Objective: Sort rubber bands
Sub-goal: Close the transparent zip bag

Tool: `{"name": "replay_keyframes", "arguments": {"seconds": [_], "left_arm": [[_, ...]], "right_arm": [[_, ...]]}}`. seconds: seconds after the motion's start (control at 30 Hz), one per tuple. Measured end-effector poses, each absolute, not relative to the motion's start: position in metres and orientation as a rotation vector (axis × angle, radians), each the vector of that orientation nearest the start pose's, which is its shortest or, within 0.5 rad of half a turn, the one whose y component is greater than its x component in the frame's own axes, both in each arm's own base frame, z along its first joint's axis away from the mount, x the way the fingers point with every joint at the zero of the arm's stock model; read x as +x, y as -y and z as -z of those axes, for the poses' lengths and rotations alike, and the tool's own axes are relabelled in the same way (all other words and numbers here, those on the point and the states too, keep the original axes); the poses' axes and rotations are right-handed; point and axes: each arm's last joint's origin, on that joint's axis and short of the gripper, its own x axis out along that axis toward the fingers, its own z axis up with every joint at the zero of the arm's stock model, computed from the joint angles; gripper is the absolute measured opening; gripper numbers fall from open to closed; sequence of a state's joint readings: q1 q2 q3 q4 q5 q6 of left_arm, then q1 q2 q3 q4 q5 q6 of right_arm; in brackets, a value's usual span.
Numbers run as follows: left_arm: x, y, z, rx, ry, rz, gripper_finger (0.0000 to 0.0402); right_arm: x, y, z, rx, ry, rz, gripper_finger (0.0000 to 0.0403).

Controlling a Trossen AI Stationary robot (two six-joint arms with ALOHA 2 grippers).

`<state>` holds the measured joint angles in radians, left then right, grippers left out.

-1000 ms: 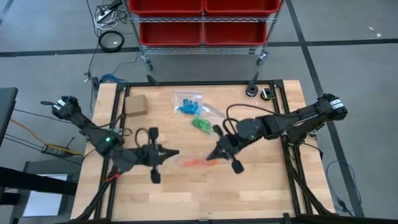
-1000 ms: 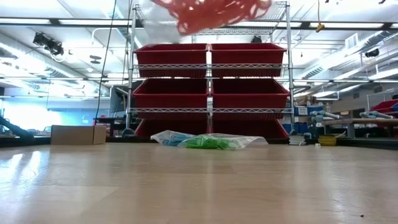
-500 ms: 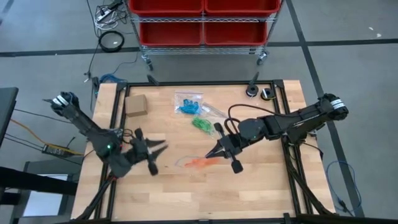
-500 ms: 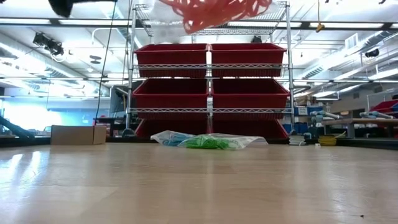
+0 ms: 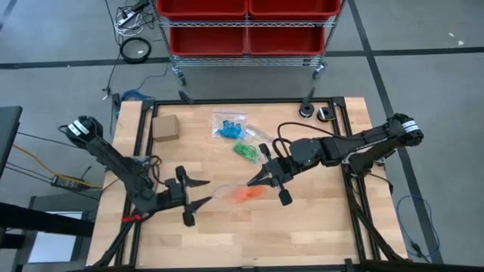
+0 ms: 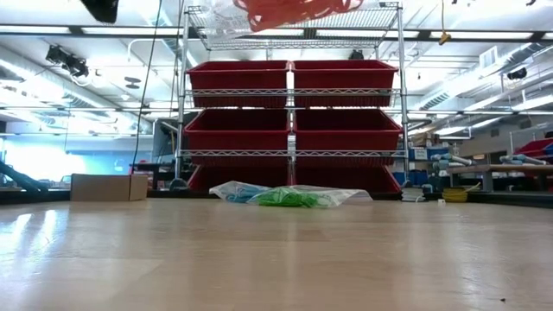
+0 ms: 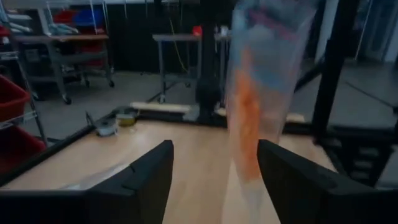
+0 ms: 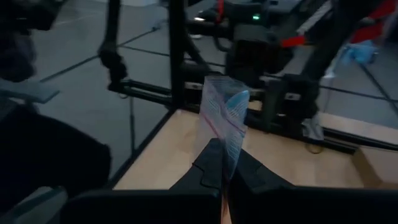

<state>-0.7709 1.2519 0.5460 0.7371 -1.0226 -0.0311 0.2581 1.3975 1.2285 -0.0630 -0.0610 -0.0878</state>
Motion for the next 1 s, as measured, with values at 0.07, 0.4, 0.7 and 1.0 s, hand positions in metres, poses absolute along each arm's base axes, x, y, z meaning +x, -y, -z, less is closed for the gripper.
{"name": "replay_keyframes", "arguments": {"seconds": [0.07,0.4,0.7,1.0], "left_arm": [[0.194,0.154,-0.246,-0.062,0.044,-0.248,0.0245],[0.194,0.157,-0.251,-0.089,0.092,-0.177,0.0239],[0.201,0.144,-0.256,-0.105,0.129,-0.296,0.0239],[0.209,0.136,-0.261,-0.089,0.178,-0.222,0.0211]], "right_arm": [[0.31,-0.082,-0.36,-0.121,-0.214,-0.303,0.0],[0.312,-0.075,-0.362,-0.137,-0.193,-0.254,0.0],[0.312,-0.074,-0.364,-0.138,-0.171,-0.246,0.0],[0.312,-0.074,-0.364,-0.137,-0.169,-0.245,0.0]]}}
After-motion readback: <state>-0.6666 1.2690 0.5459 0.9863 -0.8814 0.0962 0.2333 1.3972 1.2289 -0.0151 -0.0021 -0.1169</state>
